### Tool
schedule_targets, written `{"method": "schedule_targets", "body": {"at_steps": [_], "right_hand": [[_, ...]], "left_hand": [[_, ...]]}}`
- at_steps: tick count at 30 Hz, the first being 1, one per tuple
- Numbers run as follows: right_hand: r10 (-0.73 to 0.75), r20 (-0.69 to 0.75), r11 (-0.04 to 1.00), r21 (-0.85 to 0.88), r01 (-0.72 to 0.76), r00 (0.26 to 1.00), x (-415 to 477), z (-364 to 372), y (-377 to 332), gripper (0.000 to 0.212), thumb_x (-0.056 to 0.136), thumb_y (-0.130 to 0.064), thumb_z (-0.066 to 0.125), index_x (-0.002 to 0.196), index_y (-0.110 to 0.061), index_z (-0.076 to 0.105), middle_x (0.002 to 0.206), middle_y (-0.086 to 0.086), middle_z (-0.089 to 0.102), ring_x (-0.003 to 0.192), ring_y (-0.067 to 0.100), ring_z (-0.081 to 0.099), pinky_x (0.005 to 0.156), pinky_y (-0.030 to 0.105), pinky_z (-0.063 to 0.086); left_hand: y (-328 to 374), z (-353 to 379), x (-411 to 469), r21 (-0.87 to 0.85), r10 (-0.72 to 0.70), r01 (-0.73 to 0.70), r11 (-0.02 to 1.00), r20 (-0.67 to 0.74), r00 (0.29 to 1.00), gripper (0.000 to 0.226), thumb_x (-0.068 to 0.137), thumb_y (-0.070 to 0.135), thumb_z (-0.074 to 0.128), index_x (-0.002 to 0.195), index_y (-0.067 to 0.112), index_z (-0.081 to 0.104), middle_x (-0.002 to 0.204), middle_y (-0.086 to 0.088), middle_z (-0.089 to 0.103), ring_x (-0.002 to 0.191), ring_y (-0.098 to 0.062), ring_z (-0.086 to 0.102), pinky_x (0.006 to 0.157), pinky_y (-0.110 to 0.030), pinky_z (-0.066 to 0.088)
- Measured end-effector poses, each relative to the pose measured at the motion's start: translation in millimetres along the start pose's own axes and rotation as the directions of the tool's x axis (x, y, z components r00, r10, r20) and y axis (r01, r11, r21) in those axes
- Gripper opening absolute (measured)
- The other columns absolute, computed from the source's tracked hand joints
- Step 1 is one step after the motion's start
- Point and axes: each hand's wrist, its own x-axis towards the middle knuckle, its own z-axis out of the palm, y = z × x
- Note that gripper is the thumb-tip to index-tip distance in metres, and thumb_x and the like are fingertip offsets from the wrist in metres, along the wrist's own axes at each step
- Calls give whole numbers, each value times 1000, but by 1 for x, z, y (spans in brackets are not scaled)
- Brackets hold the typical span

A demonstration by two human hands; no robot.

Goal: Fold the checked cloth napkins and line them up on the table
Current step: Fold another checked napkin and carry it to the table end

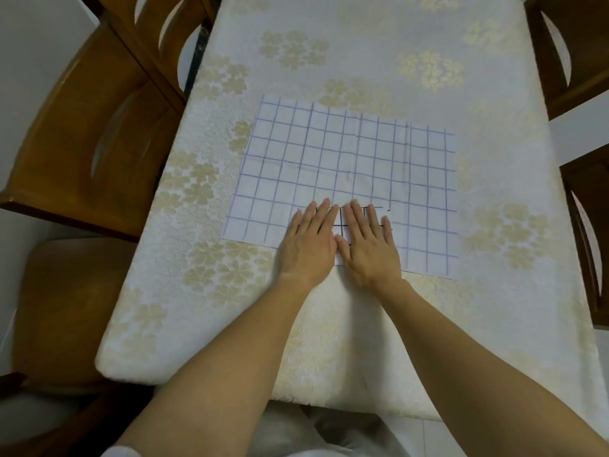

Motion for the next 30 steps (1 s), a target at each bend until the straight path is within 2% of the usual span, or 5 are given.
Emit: {"method": "schedule_targets", "body": {"at_steps": [9,14,17,21,30], "right_hand": [[173,86,982,-92,-165,981,-10,-17,38,64,103,-54,-4,155,-26,-27,163,-7,-32,149,27,-32,122,55,-13],[168,10,983,-81,-167,986,-5,-22,29,64,105,-50,0,160,-20,-14,167,-2,-20,152,26,-24,123,52,-15],[35,-97,998,-40,-39,995,4,-27,3,62,107,-39,13,162,-15,-2,169,2,-7,155,24,-12,126,46,-8],[-112,36,987,117,107,993,10,-13,-20,61,108,-29,27,162,-14,3,170,3,3,156,18,-6,127,43,0],[26,73,993,-114,-18,997,-14,-22,45,61,105,-49,-2,157,-24,-24,164,-7,-30,151,20,-27,124,48,-13]], "left_hand": [[-19,-9,-8,61,-160,157,986,52,986,74,102,62,1,159,21,-21,166,6,-26,154,-28,-22,124,-54,-11],[-16,-14,-13,1,-185,185,983,9,983,73,105,58,5,160,16,-15,168,-1,-21,154,-28,-22,125,-49,-14],[-3,-18,-3,-9,-79,79,997,-48,996,67,109,36,22,161,11,-13,169,-4,-17,155,-25,-18,127,-45,-6],[11,-10,7,18,0,-2,1000,90,996,69,106,27,28,161,12,-11,170,-3,-13,156,-19,-16,128,-41,-4],[-21,-11,-14,103,-152,144,984,75,986,64,105,53,-1,157,25,-25,164,10,-30,154,-28,-22,122,-60,-11]]}}
